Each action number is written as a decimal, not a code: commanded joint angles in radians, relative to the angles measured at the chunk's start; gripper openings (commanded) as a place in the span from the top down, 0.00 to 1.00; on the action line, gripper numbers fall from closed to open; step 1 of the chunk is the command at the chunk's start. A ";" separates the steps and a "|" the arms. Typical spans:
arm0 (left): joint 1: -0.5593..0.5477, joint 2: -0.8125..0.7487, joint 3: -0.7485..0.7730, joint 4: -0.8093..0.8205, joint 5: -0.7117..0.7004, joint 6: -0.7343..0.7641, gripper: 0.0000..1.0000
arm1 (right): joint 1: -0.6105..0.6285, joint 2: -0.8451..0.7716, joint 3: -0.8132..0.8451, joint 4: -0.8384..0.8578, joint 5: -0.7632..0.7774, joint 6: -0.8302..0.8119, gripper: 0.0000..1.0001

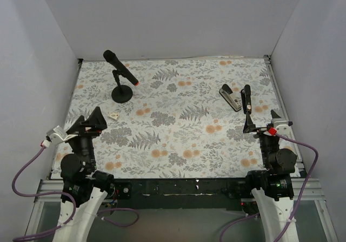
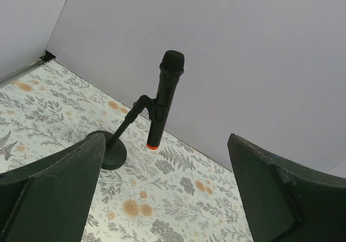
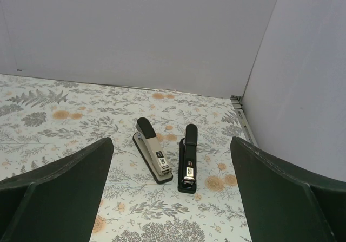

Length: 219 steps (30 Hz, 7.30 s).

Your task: Load the staples into the stapler

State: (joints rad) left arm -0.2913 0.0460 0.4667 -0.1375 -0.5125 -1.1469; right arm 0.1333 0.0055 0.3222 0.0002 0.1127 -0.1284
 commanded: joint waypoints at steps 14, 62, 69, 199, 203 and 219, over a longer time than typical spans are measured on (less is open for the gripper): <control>-0.003 0.283 0.053 -0.232 -0.054 -0.460 0.02 | 0.003 -0.079 0.020 0.043 0.007 0.013 0.02; 0.198 1.752 0.647 -0.464 0.011 -0.491 0.33 | 0.060 -0.099 0.015 0.027 -0.005 0.004 0.02; 0.198 1.704 0.606 -0.456 0.035 -0.481 0.42 | 0.060 -0.095 0.015 0.027 -0.008 0.003 0.02; -0.529 1.310 0.458 -0.352 0.178 -0.452 0.23 | 0.413 0.761 0.023 0.116 -0.484 0.647 0.02; -0.526 1.203 0.391 -0.349 0.095 -0.201 0.13 | 0.451 0.849 0.061 0.148 -0.473 0.633 0.02; -0.526 1.411 0.357 -0.180 0.357 0.541 0.16 | 0.460 0.932 0.071 0.176 -0.466 0.583 0.07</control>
State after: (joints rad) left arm -0.8181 1.4063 0.7670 -0.3584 -0.2420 -0.7719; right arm 0.5896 0.9234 0.3573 0.1226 -0.3618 0.4934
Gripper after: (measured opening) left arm 0.868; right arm 0.927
